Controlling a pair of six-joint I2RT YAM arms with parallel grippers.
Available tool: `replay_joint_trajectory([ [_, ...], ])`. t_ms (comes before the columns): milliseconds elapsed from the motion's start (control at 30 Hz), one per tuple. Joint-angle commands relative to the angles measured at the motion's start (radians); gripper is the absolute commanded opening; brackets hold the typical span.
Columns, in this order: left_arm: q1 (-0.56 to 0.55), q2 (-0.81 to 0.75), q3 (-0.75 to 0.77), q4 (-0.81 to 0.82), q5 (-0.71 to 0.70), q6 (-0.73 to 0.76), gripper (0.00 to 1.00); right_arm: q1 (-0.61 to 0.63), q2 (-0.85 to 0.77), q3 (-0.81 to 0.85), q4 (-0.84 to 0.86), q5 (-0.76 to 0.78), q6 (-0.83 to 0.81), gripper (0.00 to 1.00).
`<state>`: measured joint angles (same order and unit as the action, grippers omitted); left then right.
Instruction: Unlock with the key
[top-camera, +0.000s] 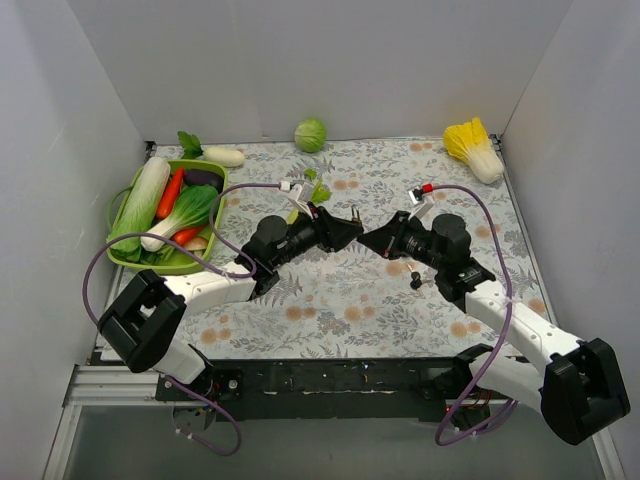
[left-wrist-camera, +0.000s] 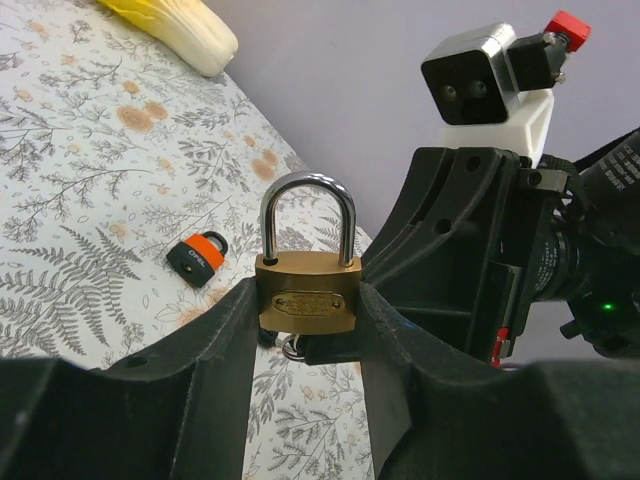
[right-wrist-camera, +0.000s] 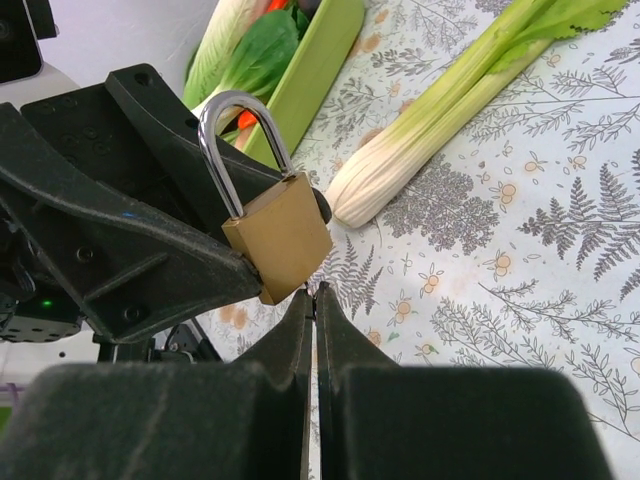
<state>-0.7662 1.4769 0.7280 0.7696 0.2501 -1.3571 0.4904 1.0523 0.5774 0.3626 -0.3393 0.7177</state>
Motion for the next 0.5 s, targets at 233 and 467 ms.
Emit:
replay_joint_trajectory([
  [233, -0.048, -0.059, -0.019, 0.011, 0.322, -0.002, 0.0, -0.082, -0.043, 0.091, 0.162, 0.056, 0.02, 0.01],
  [467, -0.048, -0.061, 0.01, -0.058, 0.281, 0.009, 0.0, -0.082, -0.041, 0.116, 0.099, 0.063, -0.047, 0.01],
])
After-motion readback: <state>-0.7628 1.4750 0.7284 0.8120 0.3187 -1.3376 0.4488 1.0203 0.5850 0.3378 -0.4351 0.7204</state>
